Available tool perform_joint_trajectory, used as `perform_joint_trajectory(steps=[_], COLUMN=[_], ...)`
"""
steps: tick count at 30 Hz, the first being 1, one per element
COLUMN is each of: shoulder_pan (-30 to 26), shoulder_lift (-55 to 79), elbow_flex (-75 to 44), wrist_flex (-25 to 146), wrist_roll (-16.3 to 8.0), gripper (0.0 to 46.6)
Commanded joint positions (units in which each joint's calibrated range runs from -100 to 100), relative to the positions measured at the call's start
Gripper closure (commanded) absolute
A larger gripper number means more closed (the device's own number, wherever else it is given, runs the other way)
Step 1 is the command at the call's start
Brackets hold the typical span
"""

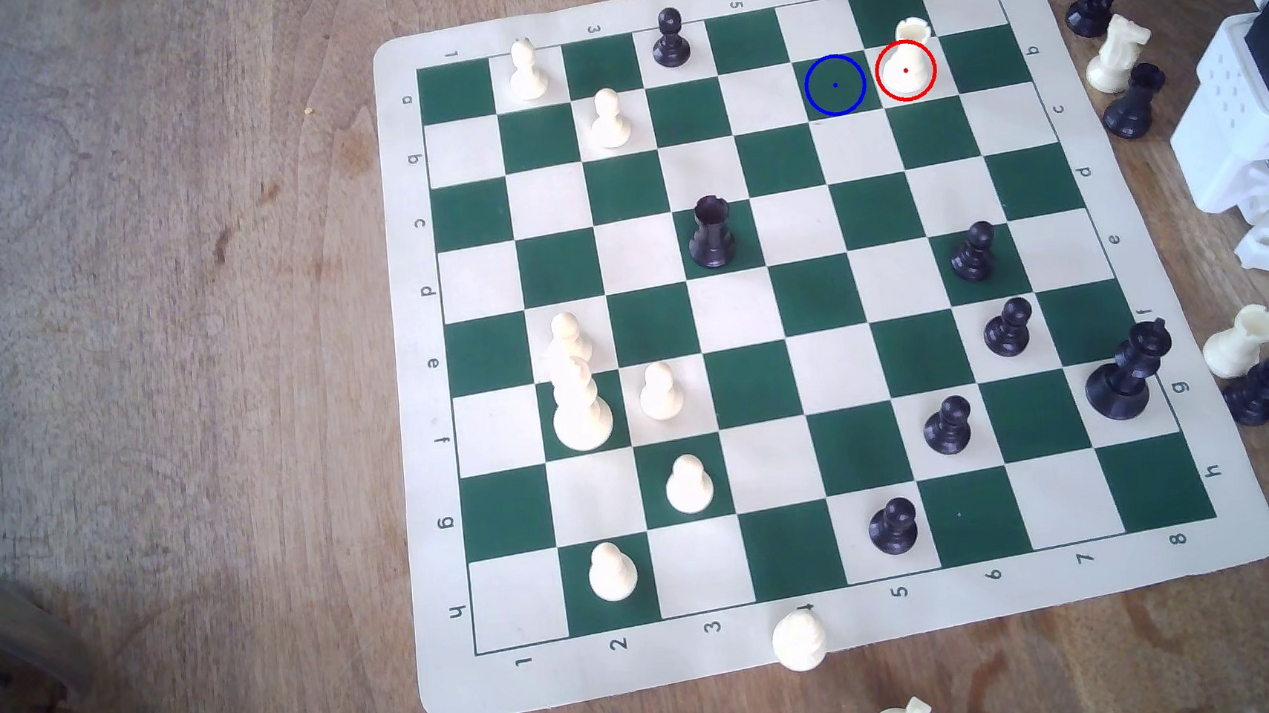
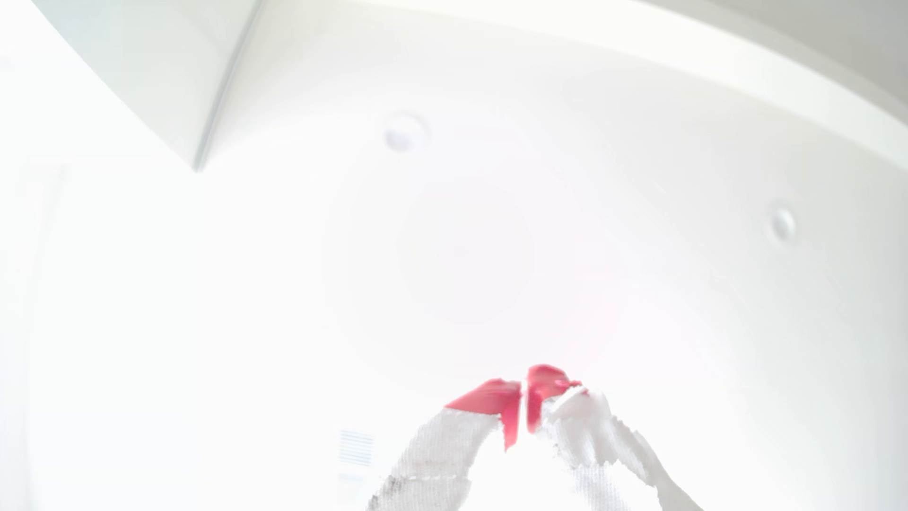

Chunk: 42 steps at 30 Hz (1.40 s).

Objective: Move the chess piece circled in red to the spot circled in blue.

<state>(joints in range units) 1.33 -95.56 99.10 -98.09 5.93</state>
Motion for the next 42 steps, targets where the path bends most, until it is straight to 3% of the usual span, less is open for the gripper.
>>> perform_joint_trajectory(steps=[1, 20, 24, 27, 31, 36, 38, 42], shoulder_pan=[-0.35, -0.35, -0.58, -0.74, 5.83, 9.51, 13.89, 17.01], shoulder_lift=[-0.20, -0.20, -0.28, -0.28, -0.28, -0.20, -0.20, -0.20], elbow_flex=[0.90, 0.90, 0.90, 0.90, 0.81, 0.45, -5.53, -11.79], wrist_flex=[-1.58, -1.58, 18.89, 43.46, 78.10, 93.83, 109.72, 125.03], wrist_roll=[0.39, 0.39, 0.20, 0.34, 1.42, 1.47, 0.24, -0.29], gripper=[46.4, 45.9, 46.4, 46.5, 46.5, 46.5, 45.8, 44.7])
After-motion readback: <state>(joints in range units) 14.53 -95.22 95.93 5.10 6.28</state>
